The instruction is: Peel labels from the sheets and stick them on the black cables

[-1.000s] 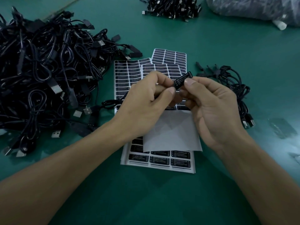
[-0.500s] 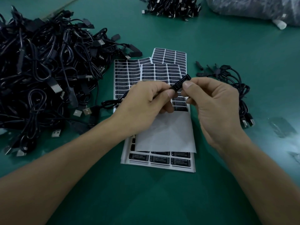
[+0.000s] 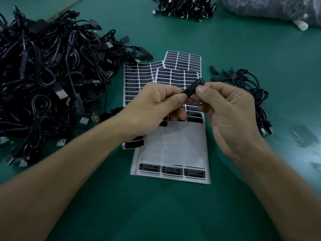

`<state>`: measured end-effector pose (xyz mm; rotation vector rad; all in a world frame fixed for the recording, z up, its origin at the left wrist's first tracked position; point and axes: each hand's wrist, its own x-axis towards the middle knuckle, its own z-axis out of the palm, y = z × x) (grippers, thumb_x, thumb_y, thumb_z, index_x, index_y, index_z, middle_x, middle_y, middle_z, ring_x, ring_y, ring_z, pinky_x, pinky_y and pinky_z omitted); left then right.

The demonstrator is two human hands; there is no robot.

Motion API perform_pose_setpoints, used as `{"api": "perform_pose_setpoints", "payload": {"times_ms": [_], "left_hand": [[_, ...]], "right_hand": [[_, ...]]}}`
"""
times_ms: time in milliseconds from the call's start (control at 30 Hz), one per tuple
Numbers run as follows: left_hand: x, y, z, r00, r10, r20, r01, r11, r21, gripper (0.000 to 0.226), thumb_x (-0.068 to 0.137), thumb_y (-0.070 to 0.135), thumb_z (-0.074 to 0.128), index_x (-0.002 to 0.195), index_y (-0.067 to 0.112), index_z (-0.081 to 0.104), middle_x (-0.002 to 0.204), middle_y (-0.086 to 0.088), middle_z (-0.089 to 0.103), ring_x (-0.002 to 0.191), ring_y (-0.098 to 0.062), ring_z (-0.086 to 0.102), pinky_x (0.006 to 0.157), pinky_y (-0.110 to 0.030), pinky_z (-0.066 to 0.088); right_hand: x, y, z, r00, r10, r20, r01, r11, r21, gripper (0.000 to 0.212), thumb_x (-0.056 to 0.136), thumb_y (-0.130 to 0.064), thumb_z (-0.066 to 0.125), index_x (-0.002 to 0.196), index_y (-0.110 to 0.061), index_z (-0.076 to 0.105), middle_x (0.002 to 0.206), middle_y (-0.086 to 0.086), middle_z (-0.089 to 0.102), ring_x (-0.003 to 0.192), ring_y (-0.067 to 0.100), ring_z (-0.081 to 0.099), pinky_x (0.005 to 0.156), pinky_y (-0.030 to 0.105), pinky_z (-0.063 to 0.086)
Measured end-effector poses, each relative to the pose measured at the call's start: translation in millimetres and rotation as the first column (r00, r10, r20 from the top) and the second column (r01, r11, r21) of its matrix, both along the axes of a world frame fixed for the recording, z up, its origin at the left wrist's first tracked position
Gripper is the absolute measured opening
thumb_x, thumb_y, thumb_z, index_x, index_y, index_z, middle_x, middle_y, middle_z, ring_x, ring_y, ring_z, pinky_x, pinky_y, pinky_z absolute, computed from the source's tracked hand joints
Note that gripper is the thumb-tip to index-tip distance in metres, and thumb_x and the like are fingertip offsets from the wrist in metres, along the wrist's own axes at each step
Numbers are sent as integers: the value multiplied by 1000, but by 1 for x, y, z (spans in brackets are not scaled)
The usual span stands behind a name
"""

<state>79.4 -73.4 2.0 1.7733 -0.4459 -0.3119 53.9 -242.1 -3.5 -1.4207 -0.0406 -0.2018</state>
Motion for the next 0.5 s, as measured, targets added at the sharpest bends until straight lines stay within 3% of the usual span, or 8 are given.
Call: {"api": "perform_pose_setpoints", "payload": {"times_ms": [200,500], "left_hand": [[-2,0,3,1000,-12,6,12,1000,-6,25,104,12,50,87,17,68,66,5,69,66,-8,62,69,-22,54],[-2,5,7,990,-140,-11,140,989,38,26,105,11,47,91,19,67,71,6,73,72,-3,65,74,-19,54]], "right_hand": [[-1,-1,-1,1000,-15,-3,15,999,-38,13,87,-9,70,79,-17,75,75,-1,73,71,8,67,69,21,51],[0,0,-2,1000,10,-9,-10,999,-43,13,83,-13,70,74,-17,77,73,4,72,72,16,67,79,33,56]]}}
